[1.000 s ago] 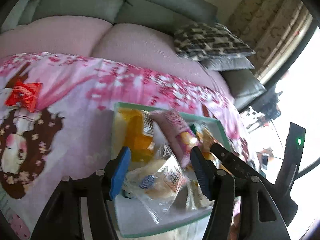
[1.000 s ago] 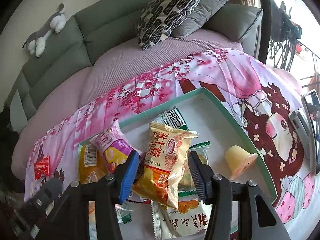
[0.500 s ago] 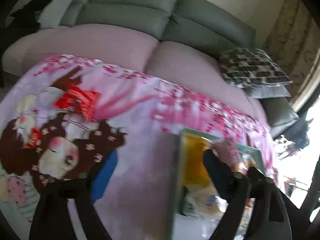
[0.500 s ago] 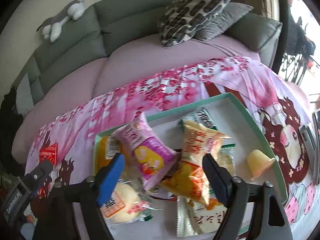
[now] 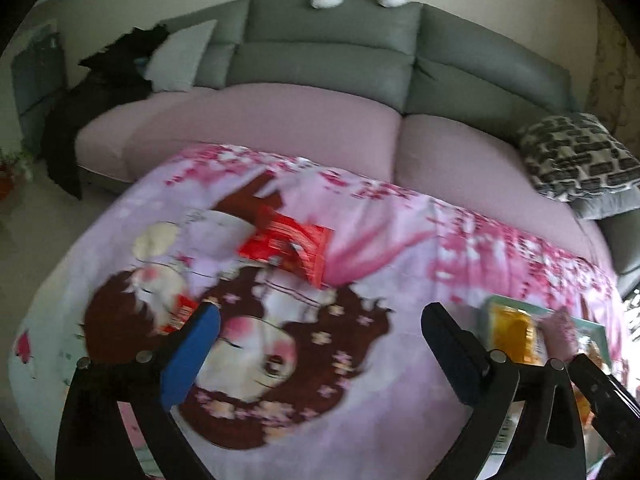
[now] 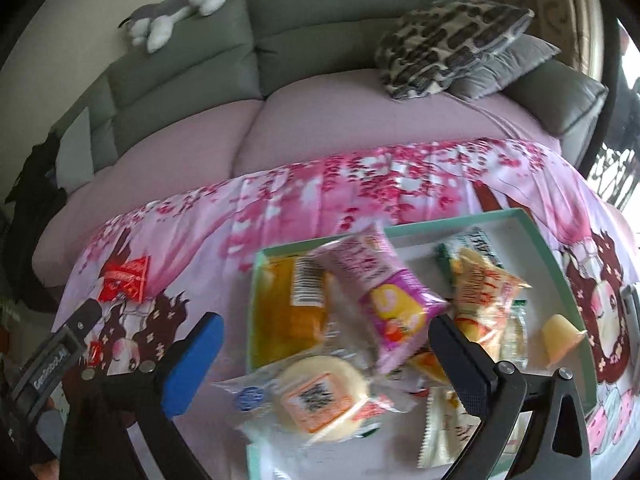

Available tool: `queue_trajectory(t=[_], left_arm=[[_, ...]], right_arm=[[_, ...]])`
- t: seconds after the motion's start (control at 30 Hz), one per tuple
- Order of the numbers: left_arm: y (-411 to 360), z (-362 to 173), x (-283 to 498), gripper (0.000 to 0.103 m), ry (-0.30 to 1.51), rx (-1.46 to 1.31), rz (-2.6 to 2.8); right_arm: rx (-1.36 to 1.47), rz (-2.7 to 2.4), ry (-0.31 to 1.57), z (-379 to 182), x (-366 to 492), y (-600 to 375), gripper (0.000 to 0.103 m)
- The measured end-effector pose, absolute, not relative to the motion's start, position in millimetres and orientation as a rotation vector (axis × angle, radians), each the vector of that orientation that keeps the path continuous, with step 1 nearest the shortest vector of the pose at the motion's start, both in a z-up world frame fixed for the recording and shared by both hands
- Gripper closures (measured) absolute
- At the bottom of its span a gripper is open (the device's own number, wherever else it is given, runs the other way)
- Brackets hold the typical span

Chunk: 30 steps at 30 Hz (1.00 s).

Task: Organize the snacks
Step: 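Withdraw both open tools toward the two red candy packs on the bedspread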

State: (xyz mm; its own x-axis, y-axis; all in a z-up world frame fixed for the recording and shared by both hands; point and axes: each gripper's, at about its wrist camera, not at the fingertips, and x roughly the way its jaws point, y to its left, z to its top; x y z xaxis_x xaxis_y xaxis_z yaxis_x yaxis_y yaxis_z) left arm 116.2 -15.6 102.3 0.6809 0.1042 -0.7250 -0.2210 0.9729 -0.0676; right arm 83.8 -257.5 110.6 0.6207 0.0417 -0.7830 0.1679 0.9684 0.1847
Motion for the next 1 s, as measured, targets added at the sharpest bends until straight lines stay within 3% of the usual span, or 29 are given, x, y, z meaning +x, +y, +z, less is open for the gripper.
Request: queue_trajectory(t=[1.0], left_arm=[[118, 94, 98, 0.002, 0.771, -0.297, 0.431]], right_arm=[[0.086, 0.175, 0.932, 89, 98, -116, 0.000]])
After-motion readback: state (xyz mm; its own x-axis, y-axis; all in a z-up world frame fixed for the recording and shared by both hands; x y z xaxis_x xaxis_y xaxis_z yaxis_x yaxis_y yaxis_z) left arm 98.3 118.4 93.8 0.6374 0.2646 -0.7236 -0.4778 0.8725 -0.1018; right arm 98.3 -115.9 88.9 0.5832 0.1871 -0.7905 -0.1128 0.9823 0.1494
